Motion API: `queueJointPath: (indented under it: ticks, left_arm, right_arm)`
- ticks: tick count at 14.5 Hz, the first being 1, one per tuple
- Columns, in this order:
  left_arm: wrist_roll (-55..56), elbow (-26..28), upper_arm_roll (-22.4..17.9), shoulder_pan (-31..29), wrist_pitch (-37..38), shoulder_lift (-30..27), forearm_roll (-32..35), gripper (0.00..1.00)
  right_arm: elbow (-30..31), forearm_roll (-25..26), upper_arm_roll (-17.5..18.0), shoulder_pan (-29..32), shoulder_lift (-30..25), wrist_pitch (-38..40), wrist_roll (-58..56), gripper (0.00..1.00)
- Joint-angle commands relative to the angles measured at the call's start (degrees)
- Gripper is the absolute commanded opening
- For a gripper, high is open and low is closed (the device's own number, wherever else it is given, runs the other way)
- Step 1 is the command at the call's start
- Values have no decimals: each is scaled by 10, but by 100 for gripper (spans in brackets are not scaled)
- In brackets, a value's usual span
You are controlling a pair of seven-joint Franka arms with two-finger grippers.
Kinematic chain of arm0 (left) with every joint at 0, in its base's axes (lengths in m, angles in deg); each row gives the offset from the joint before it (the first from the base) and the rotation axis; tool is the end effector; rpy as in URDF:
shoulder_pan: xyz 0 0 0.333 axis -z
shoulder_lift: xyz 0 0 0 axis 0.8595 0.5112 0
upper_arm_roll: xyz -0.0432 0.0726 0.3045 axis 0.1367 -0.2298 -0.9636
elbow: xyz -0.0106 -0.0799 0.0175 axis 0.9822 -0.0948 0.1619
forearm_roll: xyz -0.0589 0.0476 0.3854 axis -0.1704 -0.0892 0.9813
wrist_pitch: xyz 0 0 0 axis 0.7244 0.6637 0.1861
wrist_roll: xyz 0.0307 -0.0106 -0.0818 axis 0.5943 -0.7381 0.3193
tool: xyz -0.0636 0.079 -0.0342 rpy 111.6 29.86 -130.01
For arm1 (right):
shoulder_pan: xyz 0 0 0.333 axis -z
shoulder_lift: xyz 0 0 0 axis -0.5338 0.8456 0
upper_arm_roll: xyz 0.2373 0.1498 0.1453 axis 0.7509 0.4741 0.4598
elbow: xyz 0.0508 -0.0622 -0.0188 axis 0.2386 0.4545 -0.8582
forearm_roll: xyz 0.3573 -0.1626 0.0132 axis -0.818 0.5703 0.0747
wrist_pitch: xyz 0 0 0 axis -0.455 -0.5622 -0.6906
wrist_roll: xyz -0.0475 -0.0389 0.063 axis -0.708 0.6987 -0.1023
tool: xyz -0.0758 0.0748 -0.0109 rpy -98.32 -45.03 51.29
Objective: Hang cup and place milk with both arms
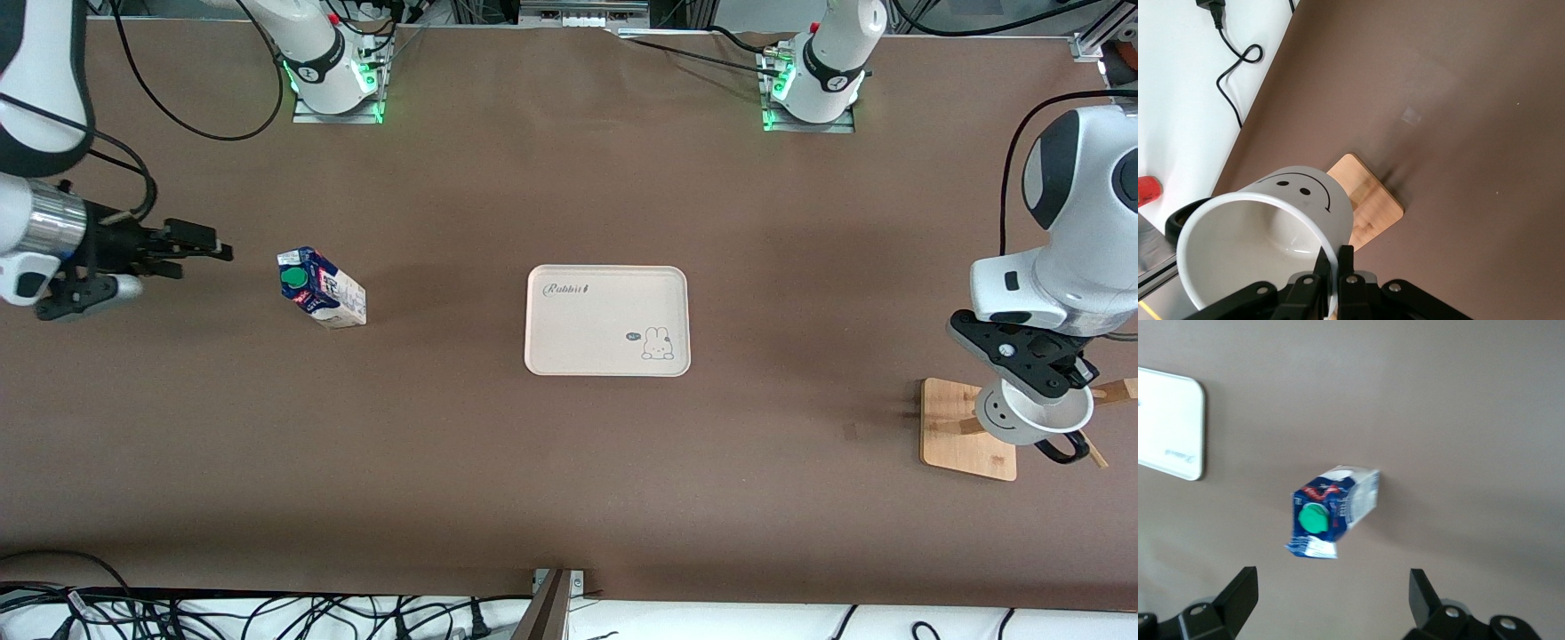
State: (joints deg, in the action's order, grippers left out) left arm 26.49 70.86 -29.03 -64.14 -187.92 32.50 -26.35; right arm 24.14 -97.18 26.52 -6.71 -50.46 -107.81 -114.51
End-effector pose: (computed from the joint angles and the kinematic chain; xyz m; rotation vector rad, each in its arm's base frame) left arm 0.6658 -0.0061 0.4927 -2.5134 1.2596 -0.0379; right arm 0.5899 -0.0304 0.4970 -2.8816 -0.3258 0.1593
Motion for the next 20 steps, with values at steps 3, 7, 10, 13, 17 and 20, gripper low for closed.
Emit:
queueJointPath:
  ticks: [3, 7, 10, 13, 17, 20]
  left_arm:
    - [6, 16, -1, -1, 13, -6, -41, 0]
    - [-3, 15, -1, -7, 69, -18, -54, 0]
    - [-5, 9, 8, -7, 107, -35, -53, 0]
    - [-15, 7, 17, -7, 111, -43, -48, 0]
    - [-59, 7, 11, -8, 91, -42, -45, 0]
    - [-91, 7, 9, -17, 80, -41, -45, 0]
  right_arm:
    - [-99, 99, -2, 3, 14, 20, -7, 100]
    - [-120, 123, -10, 4, 12, 31, 7, 100]
    - [-153, 127, -17, 5, 12, 57, 14, 100]
    - [-157, 116, -32, 3, 9, 54, 11, 100]
    - [-158, 116, -31, 2, 12, 52, 16, 100]
    - [-153, 118, -37, -28, 12, 38, 43, 100]
